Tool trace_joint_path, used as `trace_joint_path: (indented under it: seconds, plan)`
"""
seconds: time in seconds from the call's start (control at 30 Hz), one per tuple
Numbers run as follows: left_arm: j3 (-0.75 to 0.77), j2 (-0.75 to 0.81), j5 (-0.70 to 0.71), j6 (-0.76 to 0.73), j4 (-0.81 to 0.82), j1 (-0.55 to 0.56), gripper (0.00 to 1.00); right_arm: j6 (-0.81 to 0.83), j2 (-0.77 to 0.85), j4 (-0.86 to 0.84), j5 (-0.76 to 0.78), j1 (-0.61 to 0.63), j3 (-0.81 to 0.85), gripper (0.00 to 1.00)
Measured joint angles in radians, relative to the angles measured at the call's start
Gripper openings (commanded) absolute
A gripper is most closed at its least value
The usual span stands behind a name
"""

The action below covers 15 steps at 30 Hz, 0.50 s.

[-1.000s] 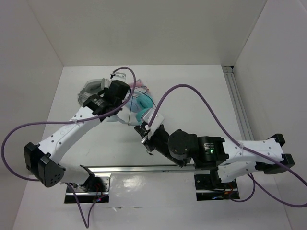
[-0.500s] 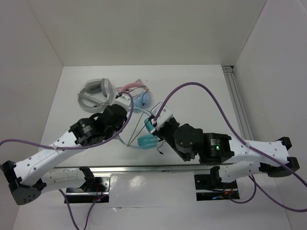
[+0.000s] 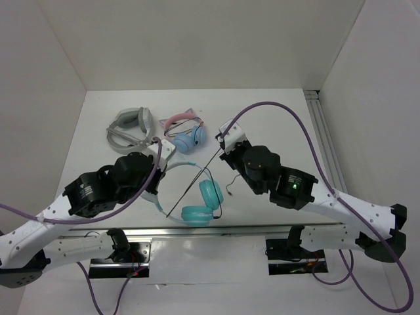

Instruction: Wrap the headphones

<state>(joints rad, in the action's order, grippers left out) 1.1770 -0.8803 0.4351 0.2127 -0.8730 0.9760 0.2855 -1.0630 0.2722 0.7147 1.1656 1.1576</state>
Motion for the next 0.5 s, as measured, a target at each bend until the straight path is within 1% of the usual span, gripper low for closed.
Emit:
trace_joint_path:
  seconds: [0.3,0.43,0.5]
  plan:
    - [0.039,0.012,-0.102,-0.008,0.019,0.003,0.0,-0.003,0.011,-0.013,-0.188,-0.139,-0.048,0.0]
    - [0.072,0.026,-0.141,-0.023,0.024,0.002,0.0,-0.009,-0.014,-0.025,-0.272,-0.206,-0.055,0.0]
    - [0.09,0.036,-0.157,-0.027,0.032,0.002,0.0,-0.024,-0.035,-0.04,-0.339,-0.248,-0.055,0.0]
